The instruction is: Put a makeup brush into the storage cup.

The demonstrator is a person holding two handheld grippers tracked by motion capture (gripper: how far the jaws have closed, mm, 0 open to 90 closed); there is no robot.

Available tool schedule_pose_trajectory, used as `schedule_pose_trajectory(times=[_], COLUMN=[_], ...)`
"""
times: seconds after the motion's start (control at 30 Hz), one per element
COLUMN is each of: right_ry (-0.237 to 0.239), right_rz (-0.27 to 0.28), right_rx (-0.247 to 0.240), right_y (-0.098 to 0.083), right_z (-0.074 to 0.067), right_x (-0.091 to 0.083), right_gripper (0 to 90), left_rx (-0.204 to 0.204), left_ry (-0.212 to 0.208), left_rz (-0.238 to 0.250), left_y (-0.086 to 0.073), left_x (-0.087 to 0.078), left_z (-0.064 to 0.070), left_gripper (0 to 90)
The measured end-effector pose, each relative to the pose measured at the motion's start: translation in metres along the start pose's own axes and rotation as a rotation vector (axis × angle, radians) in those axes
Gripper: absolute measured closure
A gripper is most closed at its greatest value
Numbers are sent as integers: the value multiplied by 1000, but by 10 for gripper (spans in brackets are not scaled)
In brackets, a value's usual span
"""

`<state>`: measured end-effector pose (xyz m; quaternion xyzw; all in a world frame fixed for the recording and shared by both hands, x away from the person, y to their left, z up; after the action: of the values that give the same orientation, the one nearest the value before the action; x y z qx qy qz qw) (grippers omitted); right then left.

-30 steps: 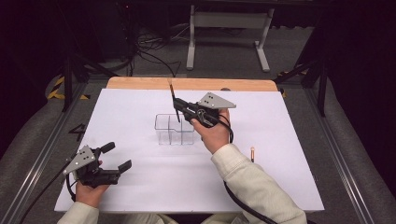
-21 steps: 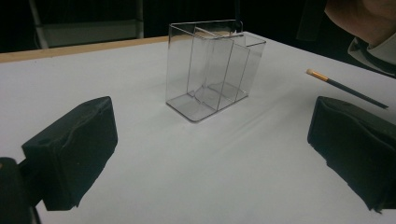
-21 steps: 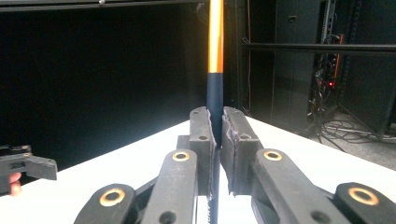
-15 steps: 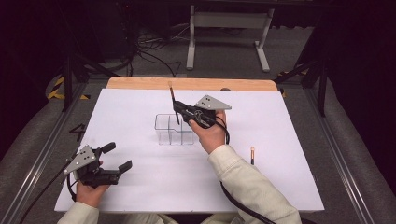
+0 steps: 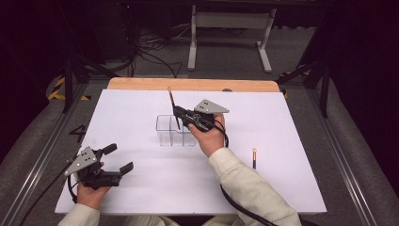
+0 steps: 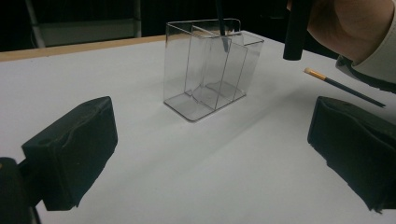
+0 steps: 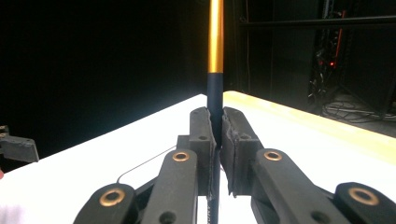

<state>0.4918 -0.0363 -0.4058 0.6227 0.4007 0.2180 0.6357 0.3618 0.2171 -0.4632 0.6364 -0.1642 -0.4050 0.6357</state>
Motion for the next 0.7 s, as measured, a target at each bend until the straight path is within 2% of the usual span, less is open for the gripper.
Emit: schedule_pose_trajectory(times=[0.37,0.7], right_ry=[9,-13], right_rz=[-32,-72], right_rx=[12,26], right_y=[-11,-21], right_z=[-3,-1], right_x=[6,6], right_gripper=[834,834], left_rx=[-2,-1], left_ry=[-3,-4], left_rz=[0,-2], left_y=[0,0], left_x=[0,0], left_z=[1,1], left_gripper=[23,24])
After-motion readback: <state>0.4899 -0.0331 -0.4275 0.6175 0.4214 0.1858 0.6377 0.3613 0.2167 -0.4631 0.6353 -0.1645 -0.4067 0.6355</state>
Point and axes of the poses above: each handheld gripper's, and its own axes: x roughly forward along the jaws, y roughly out of its top, z roughly to its right, the point moved 6 cm from there along x, roughly forward along the jaws, and after that the axes turned 4 degrees about -z, right-handed, at the moved point
